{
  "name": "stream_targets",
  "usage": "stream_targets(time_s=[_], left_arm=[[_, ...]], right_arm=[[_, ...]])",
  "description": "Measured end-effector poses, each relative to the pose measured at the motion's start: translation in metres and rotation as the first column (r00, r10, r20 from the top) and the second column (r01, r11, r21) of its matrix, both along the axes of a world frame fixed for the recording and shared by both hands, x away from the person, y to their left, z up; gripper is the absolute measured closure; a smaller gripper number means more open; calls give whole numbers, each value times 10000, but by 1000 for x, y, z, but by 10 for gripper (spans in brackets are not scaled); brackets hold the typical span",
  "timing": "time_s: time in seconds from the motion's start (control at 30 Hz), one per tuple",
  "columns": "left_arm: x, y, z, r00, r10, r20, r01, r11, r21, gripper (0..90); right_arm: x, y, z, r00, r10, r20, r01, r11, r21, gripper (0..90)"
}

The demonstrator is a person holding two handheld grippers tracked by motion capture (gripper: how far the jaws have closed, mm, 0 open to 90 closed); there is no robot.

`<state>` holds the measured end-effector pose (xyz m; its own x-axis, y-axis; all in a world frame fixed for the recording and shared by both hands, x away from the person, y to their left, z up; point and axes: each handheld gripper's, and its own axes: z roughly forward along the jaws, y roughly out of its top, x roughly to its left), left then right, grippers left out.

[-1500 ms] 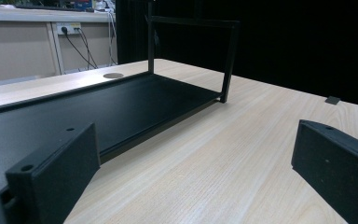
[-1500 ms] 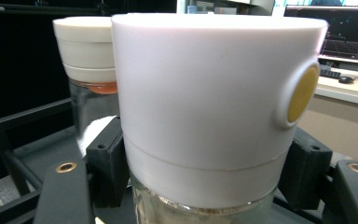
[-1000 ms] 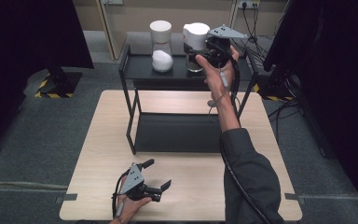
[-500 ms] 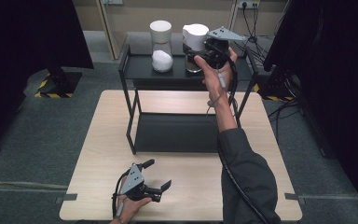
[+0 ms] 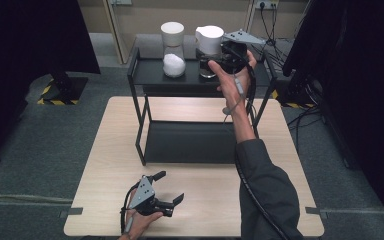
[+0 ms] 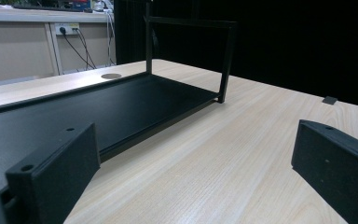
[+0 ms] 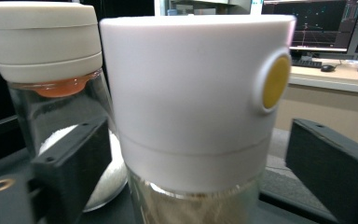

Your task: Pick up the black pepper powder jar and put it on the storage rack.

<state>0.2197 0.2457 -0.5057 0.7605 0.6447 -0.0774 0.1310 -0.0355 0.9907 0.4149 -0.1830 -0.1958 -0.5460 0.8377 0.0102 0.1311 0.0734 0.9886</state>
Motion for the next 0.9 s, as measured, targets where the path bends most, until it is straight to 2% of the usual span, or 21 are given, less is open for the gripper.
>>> stream_targets(time_s=[0.17, 0.3, 0.53, 0.67, 0.77, 0.9], left_arm=[[0, 0, 0, 10000, 16, 3, -16, 10000, 8, 2], [0, 0, 0, 10000, 34, 3, -34, 10000, -8, 2], [0, 0, 0, 10000, 37, 0, -37, 10000, 2, 2], [0, -1, -1, 10000, 48, 3, -48, 10000, -9, 2], [0, -1, -1, 10000, 51, -5, -51, 10000, 4, 2], [0, -1, -1, 10000, 63, -13, -63, 10000, 15, 2]], right_arm=[[-7, -10, -3, 9997, 215, 101, -219, 9991, 350, 14], [-18, -17, -4, 9989, 295, 354, -303, 9993, 234, 10], [-39, -33, -11, 9959, 696, 583, -722, 9964, 440, 5], [-55, -46, -20, 9922, 944, 818, -982, 9942, 438, 5], [-66, -55, -28, 9893, 1200, 832, -1244, 9909, 506, 5], [-82, -68, -45, 9860, 1414, 887, -1482, 9861, 746, 5]])
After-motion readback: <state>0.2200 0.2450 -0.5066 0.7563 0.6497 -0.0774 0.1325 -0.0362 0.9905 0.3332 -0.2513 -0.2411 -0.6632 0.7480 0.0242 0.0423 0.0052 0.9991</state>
